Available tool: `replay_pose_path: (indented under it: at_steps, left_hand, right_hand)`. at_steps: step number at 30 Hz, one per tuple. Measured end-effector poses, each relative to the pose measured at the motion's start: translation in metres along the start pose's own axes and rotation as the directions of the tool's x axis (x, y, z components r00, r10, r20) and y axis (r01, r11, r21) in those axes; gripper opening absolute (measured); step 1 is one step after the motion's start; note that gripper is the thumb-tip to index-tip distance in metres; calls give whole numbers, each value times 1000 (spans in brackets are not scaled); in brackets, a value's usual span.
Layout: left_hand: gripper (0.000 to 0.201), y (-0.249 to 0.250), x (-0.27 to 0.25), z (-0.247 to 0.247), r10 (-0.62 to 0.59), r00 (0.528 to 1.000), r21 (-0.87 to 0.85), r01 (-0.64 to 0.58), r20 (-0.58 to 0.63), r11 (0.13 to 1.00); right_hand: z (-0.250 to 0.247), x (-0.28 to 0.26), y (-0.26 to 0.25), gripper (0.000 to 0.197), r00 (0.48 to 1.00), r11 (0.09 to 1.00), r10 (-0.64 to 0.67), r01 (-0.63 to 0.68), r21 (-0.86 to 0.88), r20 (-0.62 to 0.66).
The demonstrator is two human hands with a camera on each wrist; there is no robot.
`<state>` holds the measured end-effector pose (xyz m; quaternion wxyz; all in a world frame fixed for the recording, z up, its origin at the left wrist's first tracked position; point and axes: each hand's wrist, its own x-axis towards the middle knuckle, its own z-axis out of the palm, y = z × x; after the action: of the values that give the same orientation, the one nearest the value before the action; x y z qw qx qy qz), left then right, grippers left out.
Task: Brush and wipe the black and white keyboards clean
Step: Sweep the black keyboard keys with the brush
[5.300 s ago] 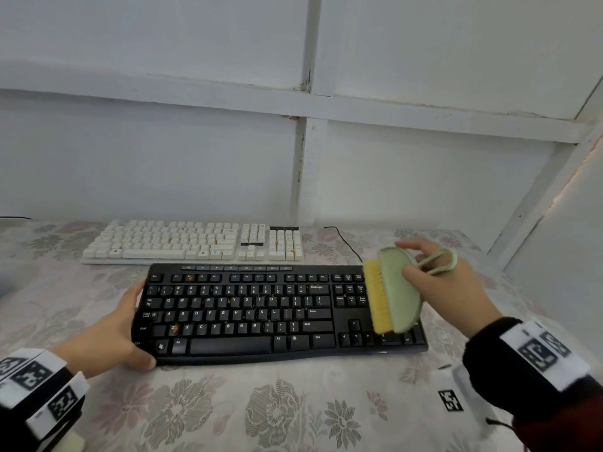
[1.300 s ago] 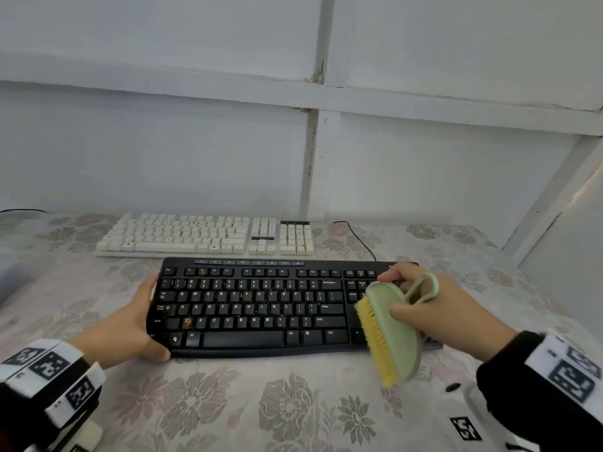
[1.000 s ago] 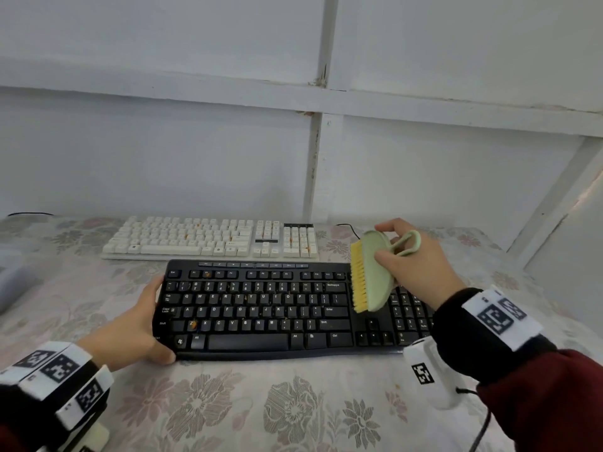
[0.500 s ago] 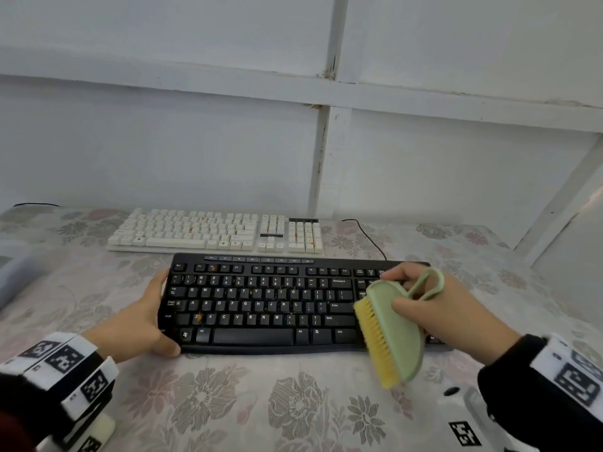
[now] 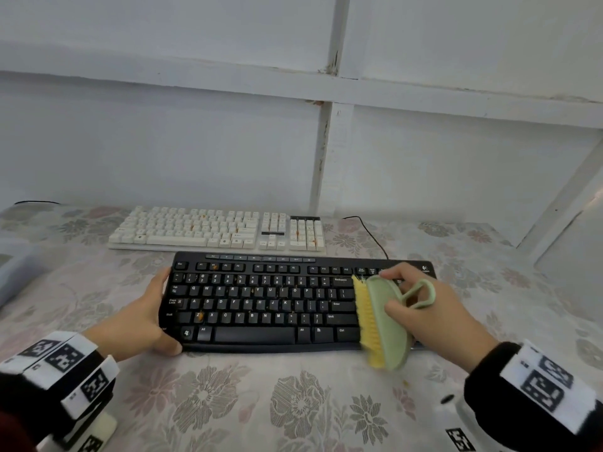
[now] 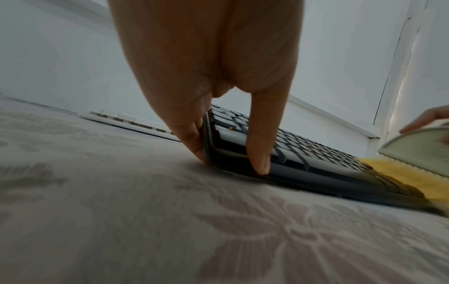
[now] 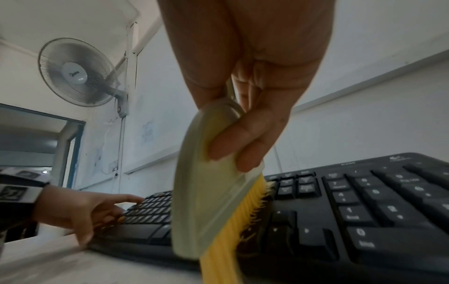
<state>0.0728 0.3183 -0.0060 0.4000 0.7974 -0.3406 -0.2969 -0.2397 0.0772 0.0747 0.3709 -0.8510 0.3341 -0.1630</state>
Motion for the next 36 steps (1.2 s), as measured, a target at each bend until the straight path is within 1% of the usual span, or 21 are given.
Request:
replay_pose_path:
  at_steps: [2,3,5,9,12,15,19,21,23,25,27,29,33,36]
  left_hand:
    - [118,0,0,1,4,1000,-10,-4,1,1000]
    - [118,-1,0,1,4,1000,-11,-4,0,1000]
    - [119,-2,0,1,4,1000,-4,-4,-1,1000]
    - [120,-3,1,1,10,1000,-19,-10,-3,1000]
    - [120,-1,0,1,12,1000,-21,-12,-1,1000]
    - [120,1,0,1,10,1000,-2,-10,0,1000]
    - [121,-2,1,0,4,1000,7,-4,-2,1000]
    - [122,-2,1,0,-2,1000,6,2,0,1000]
    - [123,-2,0,0,-11,1000,5,11,3,1000]
    - [125,-1,0,0,-18,1000,8,18,6,1000]
    - [127,-2,1,0,-20,1000,16,20,12,1000]
    - [129,-2,1,-1,-22,1000,14,22,16,1000]
    - [124,-2,1,0,-11,1000,9,11,12,1000]
    - [120,1,0,1,-2,1000,21,2,3,1000]
  right_hand:
    - [-2,-9,0,28,998,1000,14,-15,22,63]
    - [-6,-11,-2,28,997,999,15,-17,28,70]
    - [-15,-5,-9,29,1000,999,-1,0,43,19]
    - [-24,22,-18,30,988,993,-51,66,99,-148]
    - [-16,36,-19,31,983,988,-30,57,144,-182]
    - [-9,31,-13,29,994,992,-2,17,129,-113]
    - [-3,5,0,31,999,999,-4,1,48,48]
    - [-9,-4,-3,32,995,997,17,-24,74,100]
    - [-20,-3,-8,30,997,994,2,-9,104,71]
    - [-29,8,-15,30,999,989,-41,44,140,-21]
    - [-30,23,-21,30,991,981,-51,73,180,-122]
    - [-25,39,-26,30,985,975,-44,80,209,-169]
    - [-9,54,-28,30,987,981,-28,57,183,-156]
    - [-4,49,-25,28,996,984,-13,28,174,-92]
